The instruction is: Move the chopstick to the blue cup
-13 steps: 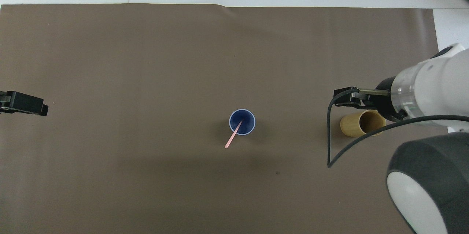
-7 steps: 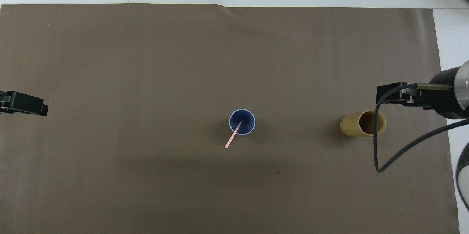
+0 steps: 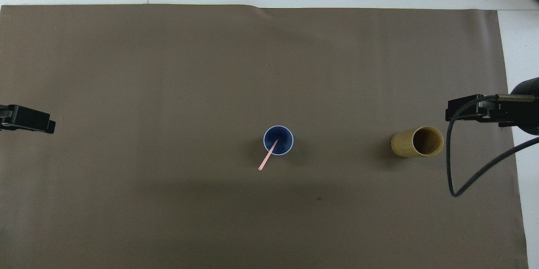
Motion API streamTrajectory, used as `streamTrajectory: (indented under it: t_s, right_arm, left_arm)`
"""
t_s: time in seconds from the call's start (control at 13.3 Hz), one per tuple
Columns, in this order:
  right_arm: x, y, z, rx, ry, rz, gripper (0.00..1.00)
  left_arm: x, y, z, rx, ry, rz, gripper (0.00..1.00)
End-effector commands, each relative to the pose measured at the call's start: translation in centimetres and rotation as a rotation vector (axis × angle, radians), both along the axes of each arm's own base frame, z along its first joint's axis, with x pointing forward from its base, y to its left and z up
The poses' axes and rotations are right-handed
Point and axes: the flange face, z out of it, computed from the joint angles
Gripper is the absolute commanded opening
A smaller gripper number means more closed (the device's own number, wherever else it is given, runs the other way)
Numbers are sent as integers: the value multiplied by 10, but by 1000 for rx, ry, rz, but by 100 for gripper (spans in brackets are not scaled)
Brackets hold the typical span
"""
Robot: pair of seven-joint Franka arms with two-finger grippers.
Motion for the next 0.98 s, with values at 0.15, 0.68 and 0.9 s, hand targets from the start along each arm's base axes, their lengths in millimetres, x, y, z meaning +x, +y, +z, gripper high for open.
streamTrajectory:
  t_s: [0.15, 0.68, 0.9]
  right_arm:
    - [23, -3, 5, -24, -9, 19, 100]
    - [13, -2, 6, -13, -4, 25, 100]
    - [6, -4, 4, -8, 19, 19, 100]
  left_arm:
    - [-5, 3, 6, 5, 0, -5, 100]
    - [-5, 3, 6, 5, 0, -5, 100]
    - [-5, 3, 6, 5, 0, -5, 100]
